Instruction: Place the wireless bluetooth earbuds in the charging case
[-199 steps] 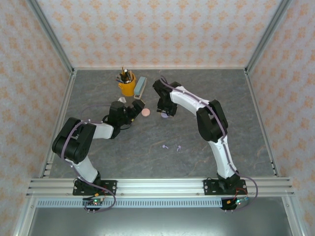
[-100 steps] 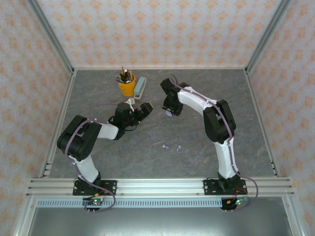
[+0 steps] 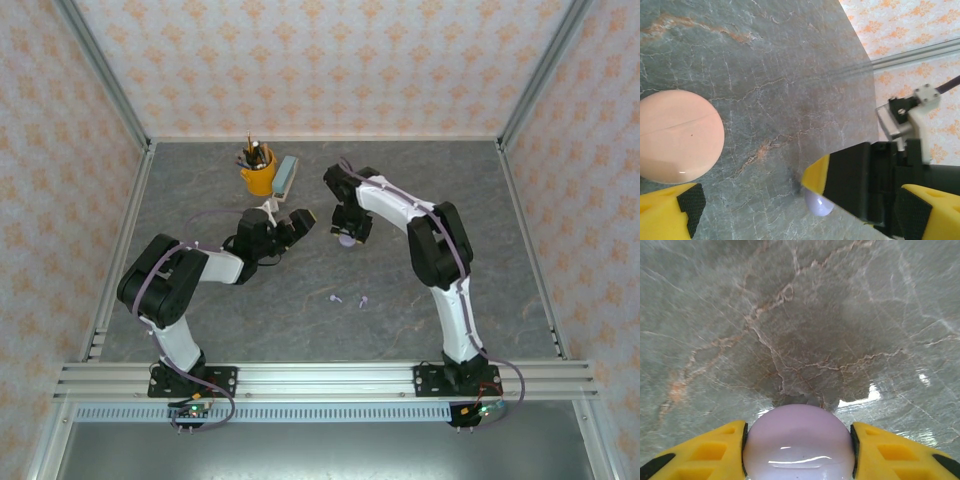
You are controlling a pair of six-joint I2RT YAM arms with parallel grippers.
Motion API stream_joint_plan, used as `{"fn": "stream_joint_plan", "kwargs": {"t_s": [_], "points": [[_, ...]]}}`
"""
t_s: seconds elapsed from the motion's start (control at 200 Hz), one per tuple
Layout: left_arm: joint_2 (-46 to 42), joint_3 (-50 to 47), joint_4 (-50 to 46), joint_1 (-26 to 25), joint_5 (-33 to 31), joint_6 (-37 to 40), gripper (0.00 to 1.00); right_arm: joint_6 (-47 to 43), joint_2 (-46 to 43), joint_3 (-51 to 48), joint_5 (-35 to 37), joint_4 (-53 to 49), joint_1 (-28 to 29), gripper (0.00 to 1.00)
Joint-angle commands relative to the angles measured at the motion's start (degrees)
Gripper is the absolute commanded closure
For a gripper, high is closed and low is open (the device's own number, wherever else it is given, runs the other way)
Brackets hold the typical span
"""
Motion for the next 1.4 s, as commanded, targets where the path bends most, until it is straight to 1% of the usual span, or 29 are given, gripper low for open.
{"fn": "stream_joint_plan", "kwargs": {"t_s": [0.0,0.105,0.27,0.39,0.601,0.681,0.806,0.911,1.101,1.221,1.396], "points": [[-0.72,1.47,0.06,-0.5,-0.59,1.2,0.0,-2.74,2.2,2.15,0.94,-5.81,1.08,0.53],[-1.15,1.64,-0.53,-0.54,-0.5,1.4,0.0,-3.39,3.19,2.44,0.76,-6.54,1.39,0.51],[-1.69,1.82,-1.06,-0.59,-0.5,1.82,0.0,-3.89,4.1,3.21,0.34,-7.31,1.39,0.41],[-1.66,1.73,-1.06,-0.59,-0.5,1.89,0.0,-4.27,4.84,4.31,-0.02,-8.16,1.39,0.39],[-1.95,1.55,-0.99,-0.52,-0.59,1.91,0.0,-4.44,5.64,5.4,-0.74,-8.91,1.55,0.38],[-2.07,1.4,-0.97,-0.59,-0.68,1.94,0.0,-4.23,5.06,4.73,-0.44,-8.37,1.86,0.36],[-2.11,1.38,-1.08,-0.59,-0.68,2.08,0.0,-2.95,2.03,-0.35,1.04,-2.92,2.94,0.34],[-2.39,1.2,-1.29,-0.58,-0.54,2.24,0.0,-0.6,-1.4,-9.03,2.61,5.18,3.83,0.33],[-2.57,1.03,-1.57,-0.59,-0.59,2.41,0.0,2.05,-5.94,-21.05,9.5,18.16,5.84,0.33],[-2.66,1.04,-1.66,-0.59,-0.74,2.34,0.0,2.32,-5.93,-23.44,11.8,21.7,7.22,0.33],[-3.06,0.8,-1.85,-0.68,-1.11,2.43,0.0,2.63,-5.08,-23.38,14.45,21.56,9.31,0.33]]}}
